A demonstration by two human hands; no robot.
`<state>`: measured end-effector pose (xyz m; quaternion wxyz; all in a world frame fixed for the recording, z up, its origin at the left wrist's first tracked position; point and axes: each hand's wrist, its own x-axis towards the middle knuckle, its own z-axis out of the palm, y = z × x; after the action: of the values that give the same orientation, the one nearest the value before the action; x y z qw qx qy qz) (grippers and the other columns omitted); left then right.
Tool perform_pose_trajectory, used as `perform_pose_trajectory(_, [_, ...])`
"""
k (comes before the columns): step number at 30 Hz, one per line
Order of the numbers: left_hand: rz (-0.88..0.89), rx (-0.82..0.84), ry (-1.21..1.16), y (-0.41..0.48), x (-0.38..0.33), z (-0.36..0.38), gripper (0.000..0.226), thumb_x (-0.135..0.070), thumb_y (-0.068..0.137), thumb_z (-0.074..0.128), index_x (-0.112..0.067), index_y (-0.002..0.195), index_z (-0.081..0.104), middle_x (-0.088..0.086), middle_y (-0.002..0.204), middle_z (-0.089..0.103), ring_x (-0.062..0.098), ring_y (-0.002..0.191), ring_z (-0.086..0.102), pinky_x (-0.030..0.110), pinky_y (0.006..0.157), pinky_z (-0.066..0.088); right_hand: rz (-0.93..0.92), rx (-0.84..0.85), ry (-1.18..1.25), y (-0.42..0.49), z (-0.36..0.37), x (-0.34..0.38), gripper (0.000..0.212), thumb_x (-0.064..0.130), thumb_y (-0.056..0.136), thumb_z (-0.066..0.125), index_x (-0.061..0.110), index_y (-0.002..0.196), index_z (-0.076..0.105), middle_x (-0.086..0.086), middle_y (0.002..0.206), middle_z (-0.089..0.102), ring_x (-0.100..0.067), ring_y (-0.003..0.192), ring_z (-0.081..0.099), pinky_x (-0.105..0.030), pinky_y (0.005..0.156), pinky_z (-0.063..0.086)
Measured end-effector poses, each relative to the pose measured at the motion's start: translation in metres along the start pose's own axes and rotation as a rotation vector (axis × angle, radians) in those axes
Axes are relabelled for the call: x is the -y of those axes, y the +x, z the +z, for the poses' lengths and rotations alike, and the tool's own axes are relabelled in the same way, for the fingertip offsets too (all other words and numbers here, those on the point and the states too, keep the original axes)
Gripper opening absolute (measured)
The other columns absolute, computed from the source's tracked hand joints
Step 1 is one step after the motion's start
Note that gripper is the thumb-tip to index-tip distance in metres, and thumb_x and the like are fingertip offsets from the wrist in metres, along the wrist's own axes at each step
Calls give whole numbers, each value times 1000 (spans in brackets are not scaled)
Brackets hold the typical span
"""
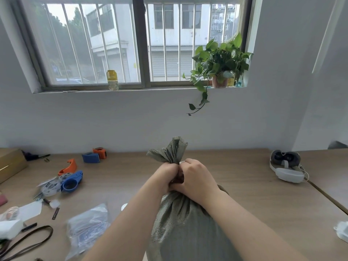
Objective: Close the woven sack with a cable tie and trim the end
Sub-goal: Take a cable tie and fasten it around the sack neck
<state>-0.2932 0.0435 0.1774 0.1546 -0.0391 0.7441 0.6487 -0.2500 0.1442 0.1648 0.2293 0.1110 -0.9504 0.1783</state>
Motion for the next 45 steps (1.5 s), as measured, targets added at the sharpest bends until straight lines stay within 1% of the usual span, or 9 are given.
perform_pose_trajectory(9, [-42, 73, -106, -3, 2, -4, 29, 7, 85, 39, -10, 67, 54, 3, 46, 48, 19, 49, 48, 22, 46, 42, -62, -72, 39, -1, 6, -2, 31, 38, 73, 44, 9, 71, 56, -8, 74, 57, -30, 75, 56, -38, 67, 47])
perform_pose_trajectory(13, [-29, 160, -113, -7, 2, -5, 28, 1, 90, 44, -12, 71, 61, -1, 47, 61, 12, 43, 58, 24, 42, 52, -64, -86, 125, -2, 3, -10, 20, 26, 79, 52, 9, 74, 60, -6, 76, 61, -28, 75, 58, -39, 66, 48])
perform_pose_trajectory(20, [147, 44, -37, -2, 13, -1, 16, -15, 91, 52, -16, 84, 66, -1, 52, 49, 11, 39, 47, 20, 36, 37, 49, -178, 326, -7, -10, -27, 7, 14, 81, 75, 12, 75, 71, 27, 66, 56, 8, 63, 52, -4, 64, 33])
perform_pose_trajectory(26, [490, -232, 349, 5, 27, 1, 19, -30, 81, 61, -14, 83, 71, 6, 85, 75, 22, 88, 68, 32, 71, 50, 248, -177, 475, -12, -9, -38, 15, 18, 82, 76, 19, 68, 70, 8, 55, 60, -3, 51, 46, -18, 55, 36])
perform_pose_trajectory(31, [505, 54, -54, -2, 28, 3, 13, -20, 76, 70, -20, 87, 78, 2, 95, 79, 18, 94, 72, 41, 89, 56, 359, -153, 665, -15, -6, -45, 18, 15, 83, 76, 18, 67, 69, 10, 57, 59, -6, 56, 48, -25, 58, 40])
perform_pose_trajectory(34, [531, 142, -114, -6, 26, 4, 22, 0, 87, 64, -17, 79, 75, 3, 84, 76, 15, 82, 70, 33, 79, 57, 407, -143, 796, -16, -5, -48, 15, 18, 82, 73, 19, 67, 70, 7, 58, 62, -10, 59, 53, -32, 62, 44])
perform_pose_trajectory(38, [564, 221, 7, -3, 22, -5, 23, -11, 90, 70, -24, 71, 67, -14, 64, 67, 3, 60, 55, 14, 58, 43, 429, -112, 932, -20, -7, -47, 23, 6, 87, 69, 17, 67, 70, -1, 63, 68, -12, 58, 57, -32, 62, 48])
perform_pose_trajectory(42, [480, 374, -37, 1, 19, -13, 27, -15, 73, 84, -22, 62, 60, 12, 88, 74, 17, 66, 53, 22, 55, 41, 445, -101, 1045, -21, -9, -41, 22, 0, 89, 67, 10, 71, 69, 1, 56, 63, -8, 52, 52, -22, 53, 46])
perform_pose_trajectory(45, [442, 419, -13, 3, 18, -19, 16, -4, 79, 78, -11, 74, 65, 11, 75, 63, 9, 55, 47, 16, 50, 39, 462, -85, 1137, -23, -8, -39, 19, -1, 90, 67, 7, 73, 70, 1, 55, 63, -6, 49, 52, -18, 51, 46])
